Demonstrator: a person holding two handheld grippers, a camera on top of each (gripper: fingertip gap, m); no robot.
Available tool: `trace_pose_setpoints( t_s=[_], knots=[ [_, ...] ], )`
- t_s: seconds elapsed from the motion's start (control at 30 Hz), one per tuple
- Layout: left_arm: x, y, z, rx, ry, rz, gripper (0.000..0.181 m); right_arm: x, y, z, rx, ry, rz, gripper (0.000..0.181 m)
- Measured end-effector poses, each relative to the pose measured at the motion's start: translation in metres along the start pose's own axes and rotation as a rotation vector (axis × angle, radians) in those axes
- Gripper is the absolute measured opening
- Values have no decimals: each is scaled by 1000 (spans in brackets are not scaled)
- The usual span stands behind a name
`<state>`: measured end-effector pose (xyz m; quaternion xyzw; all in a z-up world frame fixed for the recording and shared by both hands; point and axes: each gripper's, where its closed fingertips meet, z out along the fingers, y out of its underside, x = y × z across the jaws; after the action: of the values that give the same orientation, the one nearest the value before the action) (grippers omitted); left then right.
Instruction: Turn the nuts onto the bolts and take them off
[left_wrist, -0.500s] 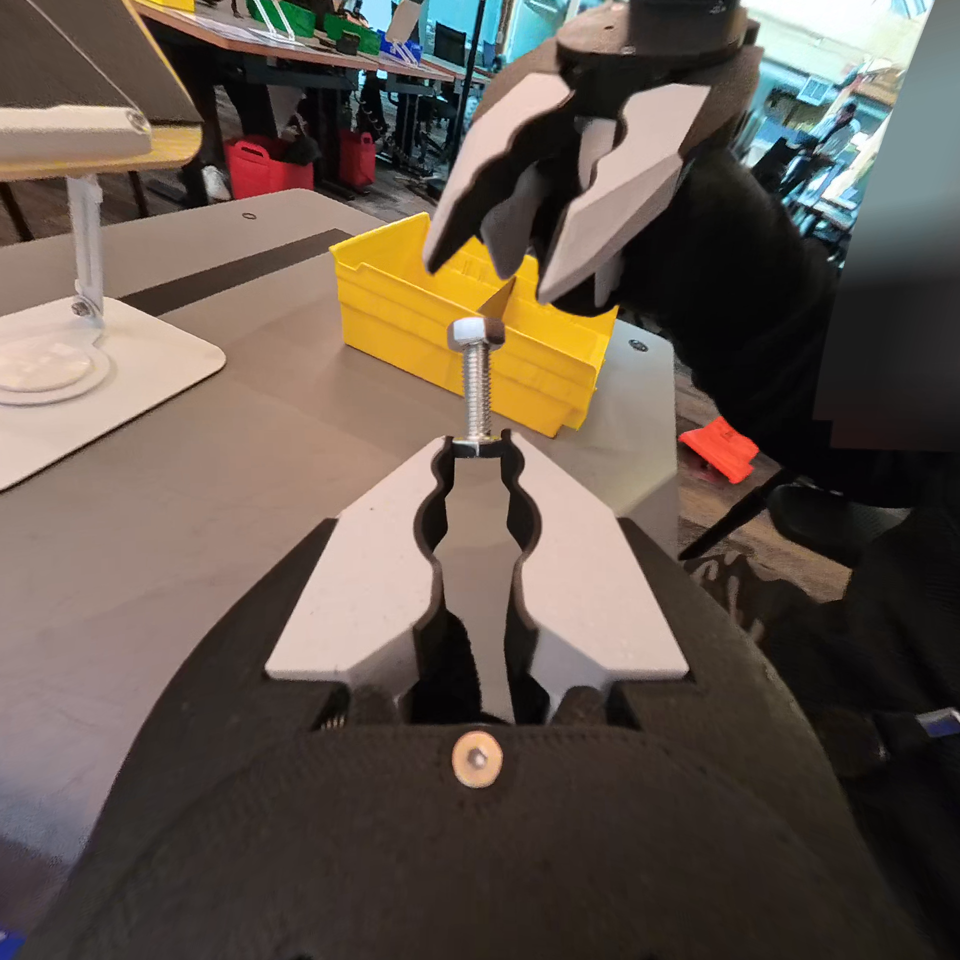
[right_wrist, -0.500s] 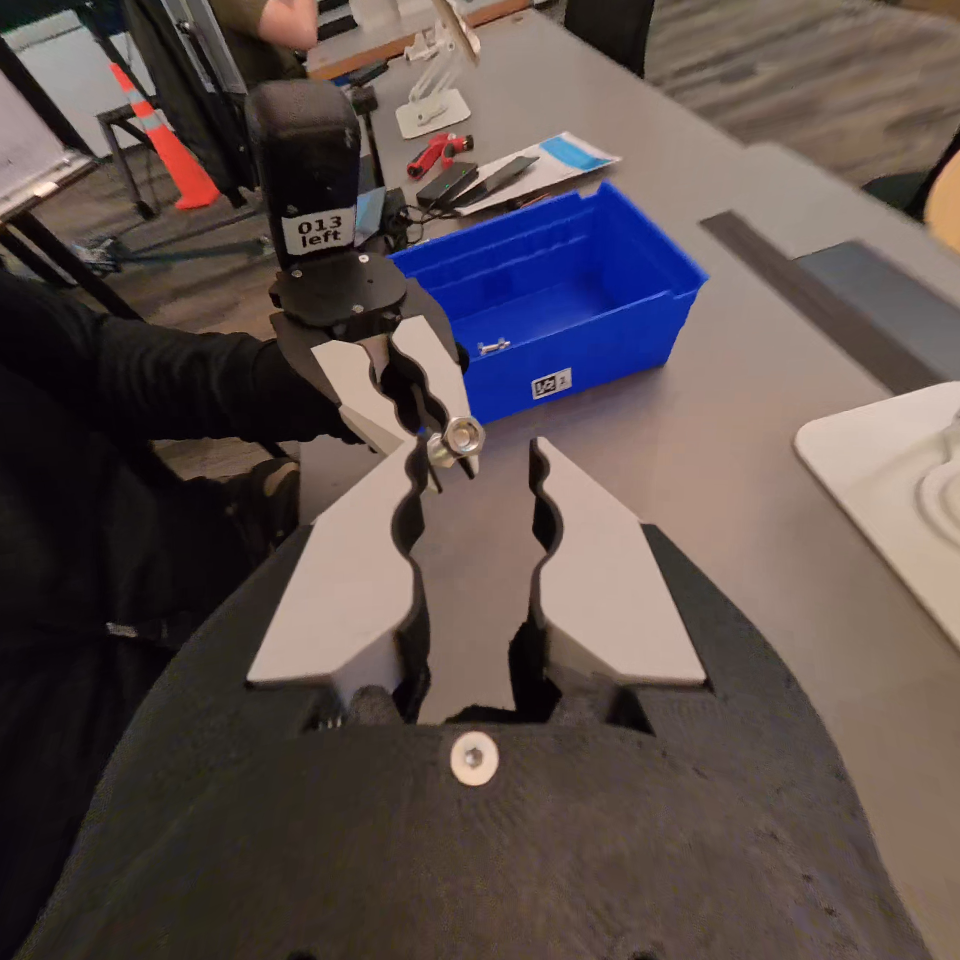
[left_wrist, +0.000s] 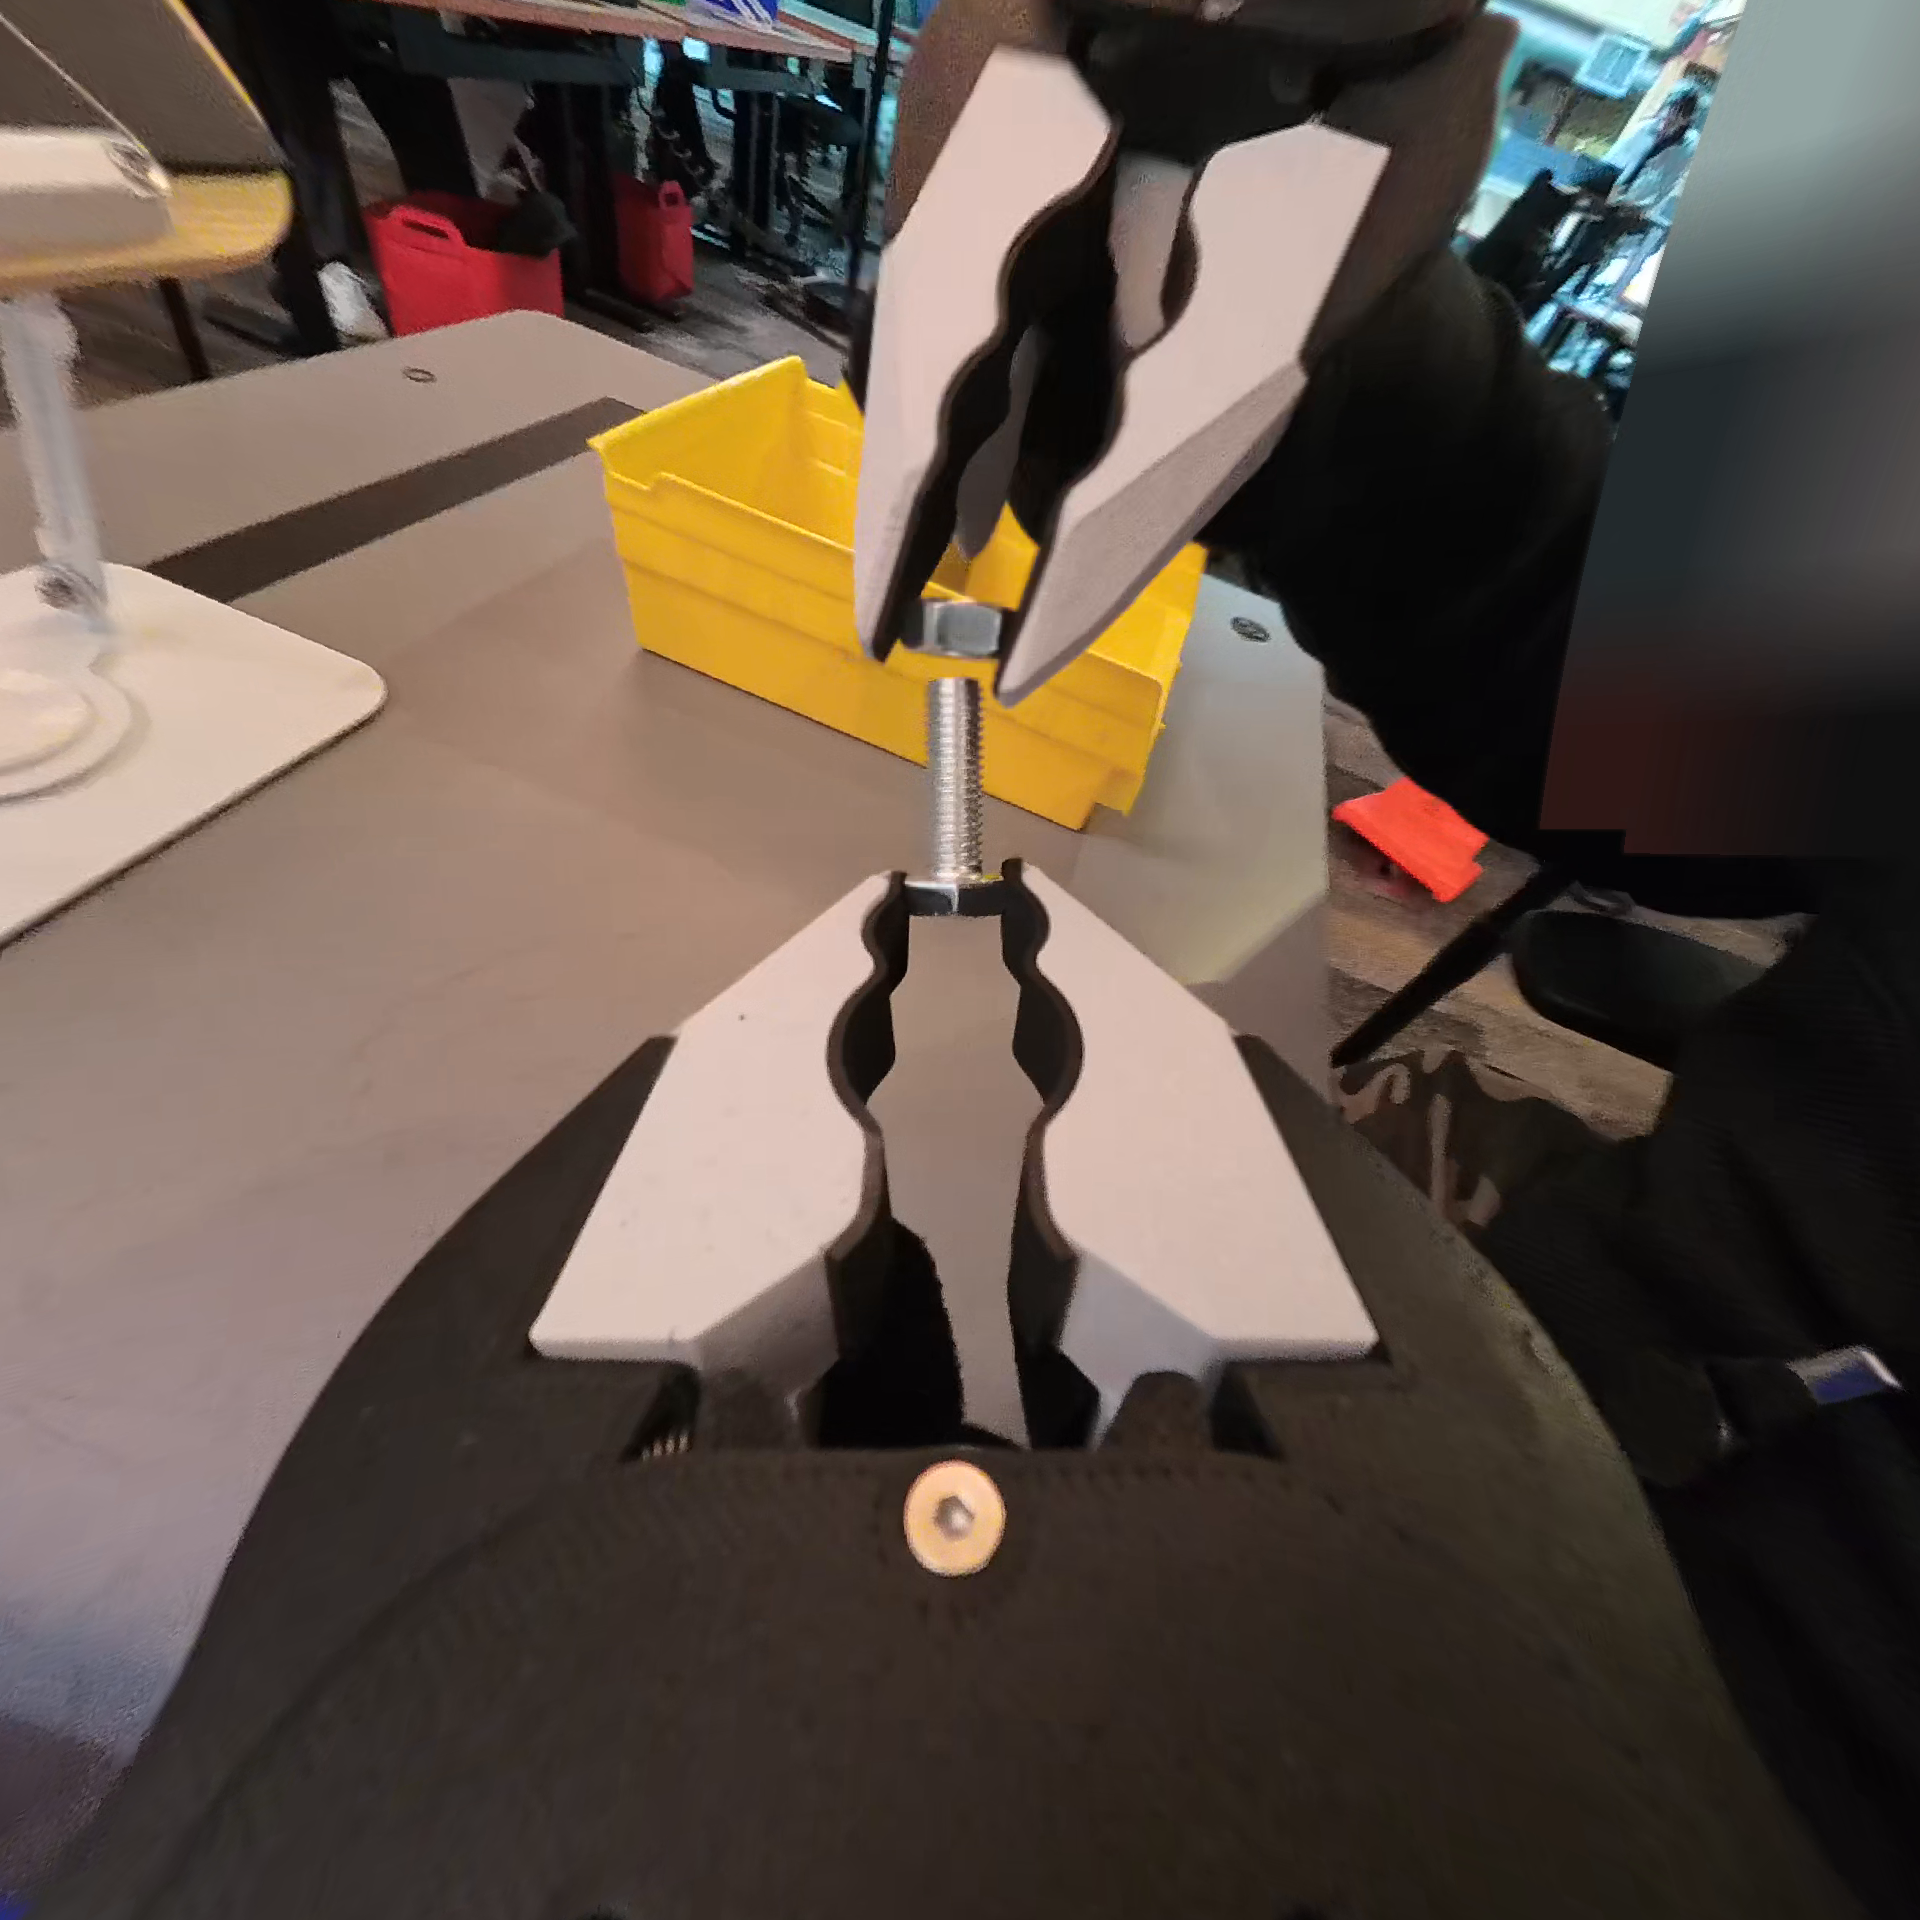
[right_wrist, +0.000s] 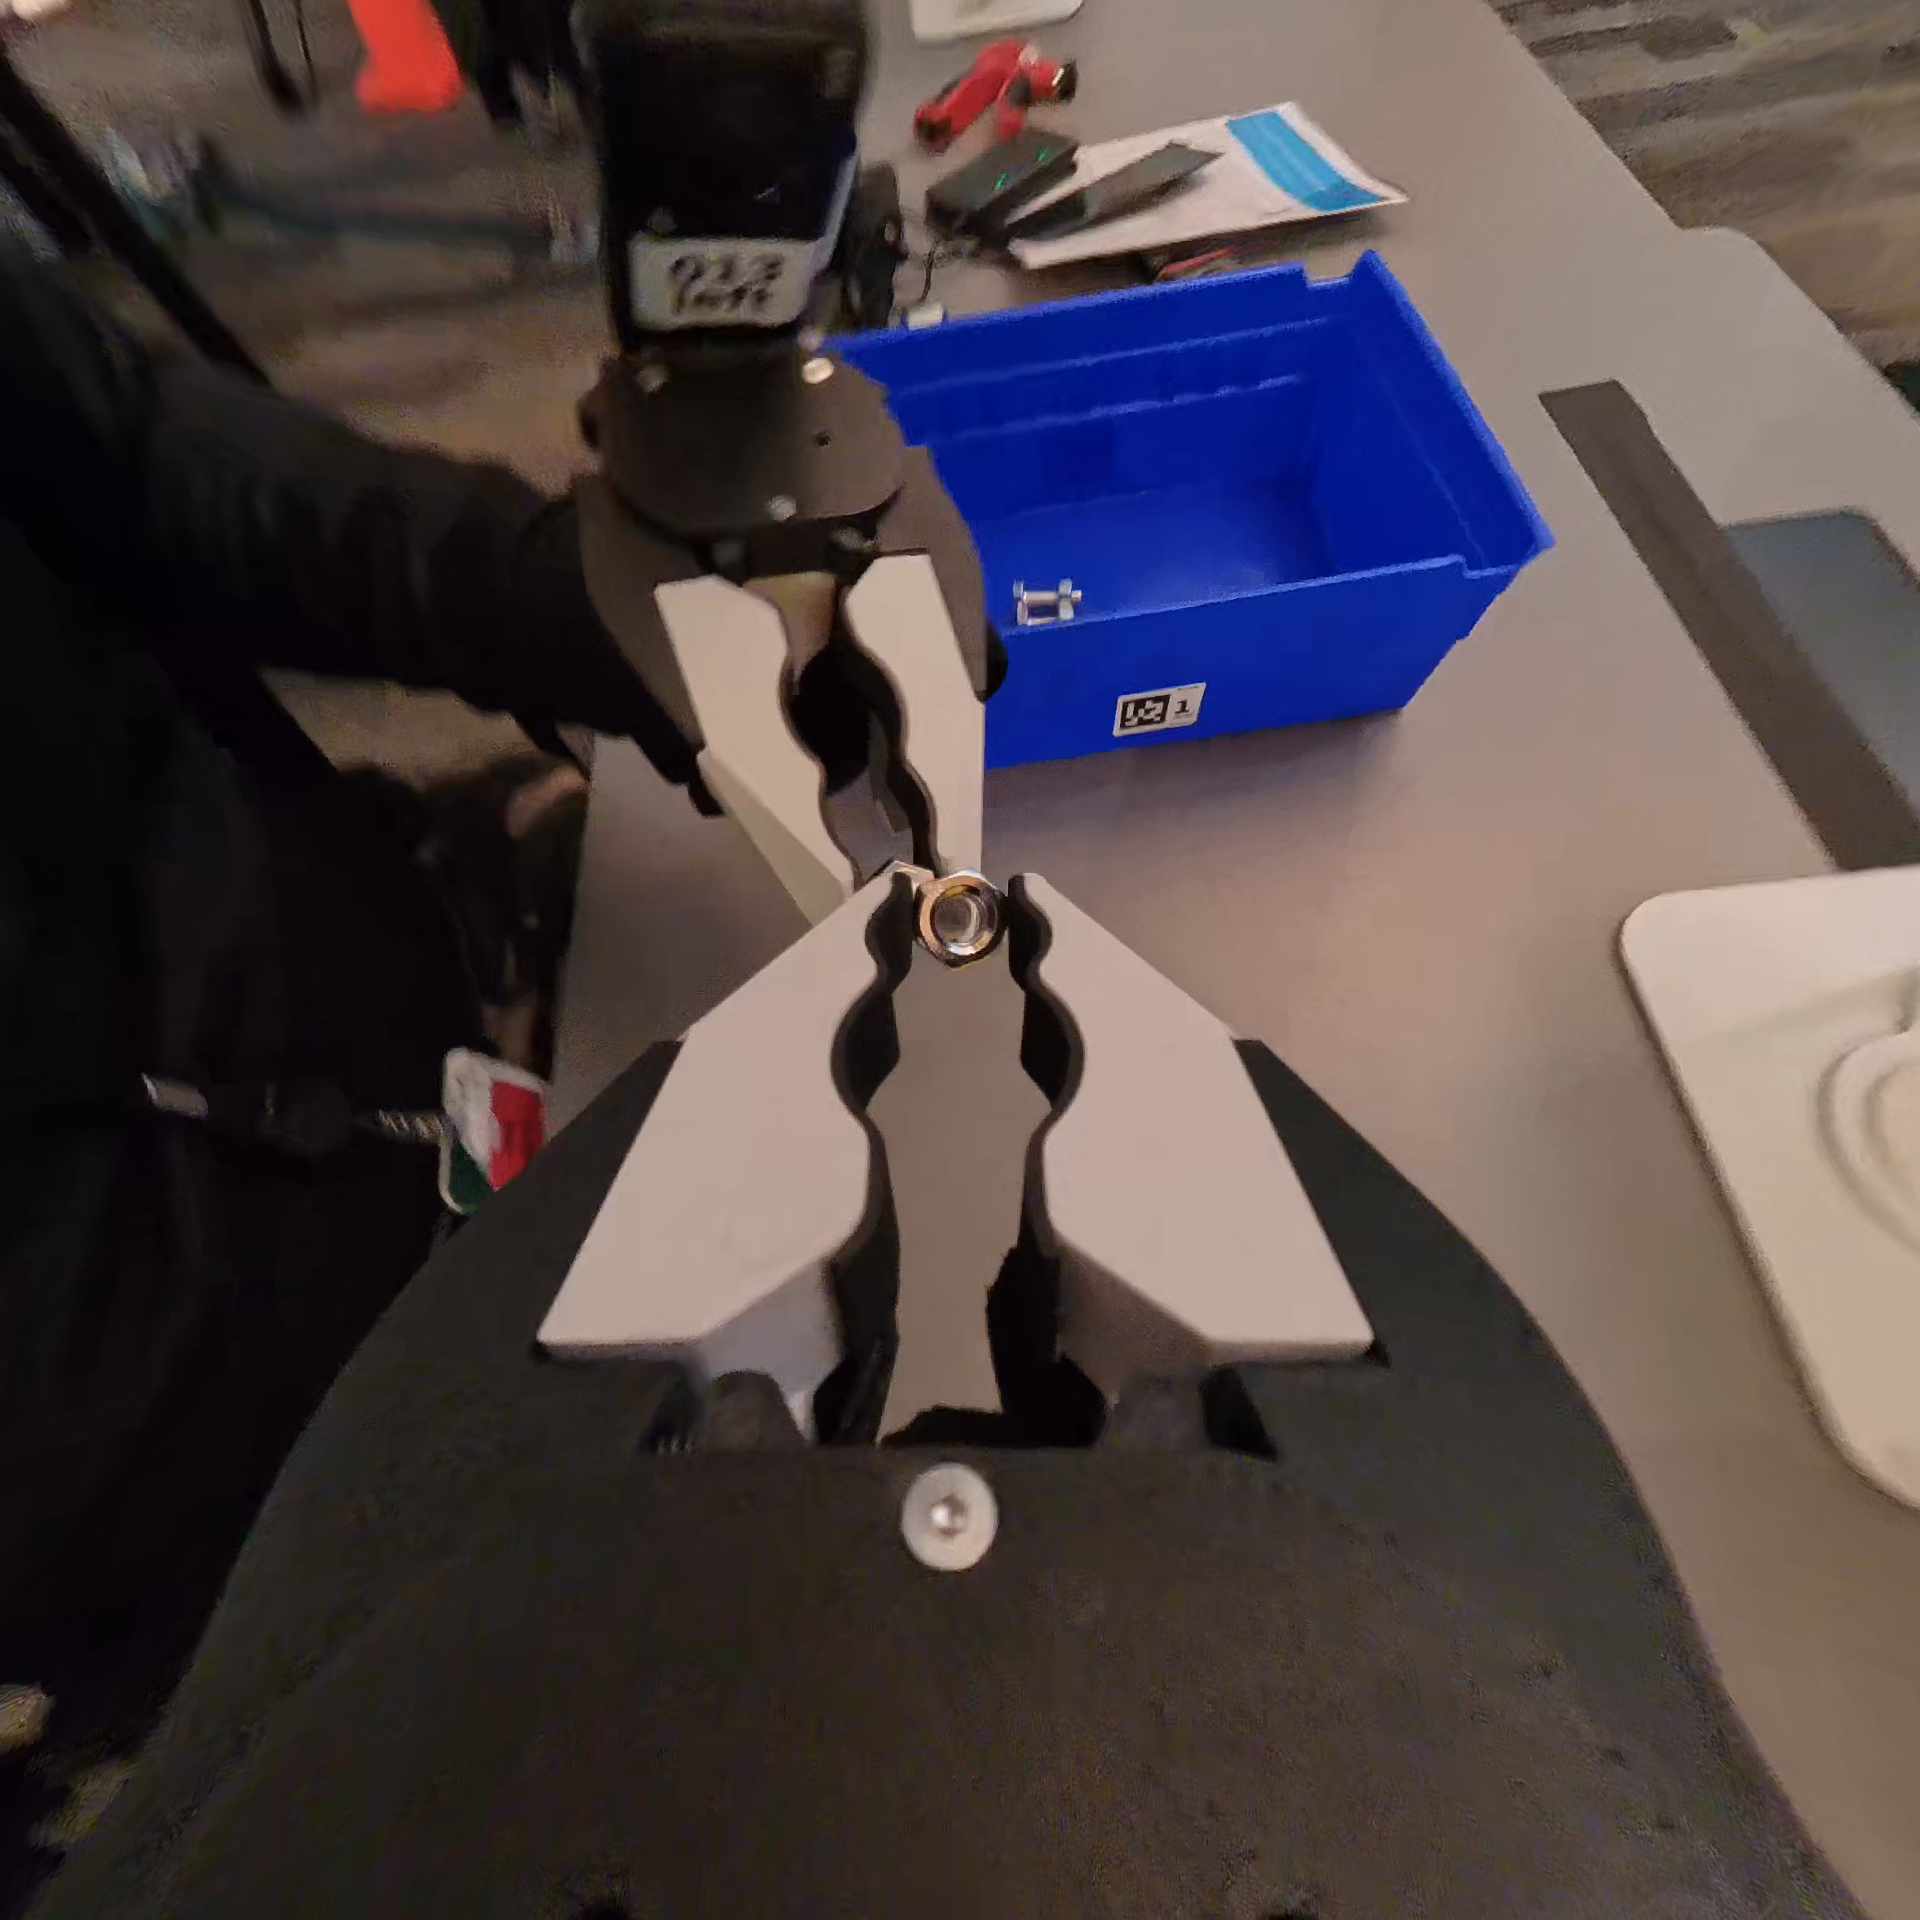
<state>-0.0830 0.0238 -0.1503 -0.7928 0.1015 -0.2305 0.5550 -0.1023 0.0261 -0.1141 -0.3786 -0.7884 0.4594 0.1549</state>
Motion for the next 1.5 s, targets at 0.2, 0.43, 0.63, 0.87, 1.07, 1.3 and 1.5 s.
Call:
trace_pose_setpoints(
  t_s=[0.2, 0.43, 0.63, 0.87, 1.07, 1.3, 1.5],
  knots=[
    [-2, 2, -1, 15, 34, -80, 16, 11, -9, -16, -114, 174, -225, 16],
    [-5, -1, -5, 31, 30, -89, 16, 32, 41, -99, -110, 356, 37, 16],
    [-3, -2, -2, 25, 32, -86, 16, 37, 142, -173, -269, 587, 279, 17],
    [4, 0, 7, 5, 40, -81, 16, 38, 238, -183, -463, 628, 495, 16],
    [5, 1, 7, -6, 32, -74, 16, 51, 293, -161, -559, 577, 594, 17],
    [4, 3, 9, -3, 42, -84, 16, 54, 296, -165, -560, 586, 617, 36],
    [7, -1, 9, 30, 58, -94, 16, 49, 167, -174, -207, 641, 392, 18]
  ],
)
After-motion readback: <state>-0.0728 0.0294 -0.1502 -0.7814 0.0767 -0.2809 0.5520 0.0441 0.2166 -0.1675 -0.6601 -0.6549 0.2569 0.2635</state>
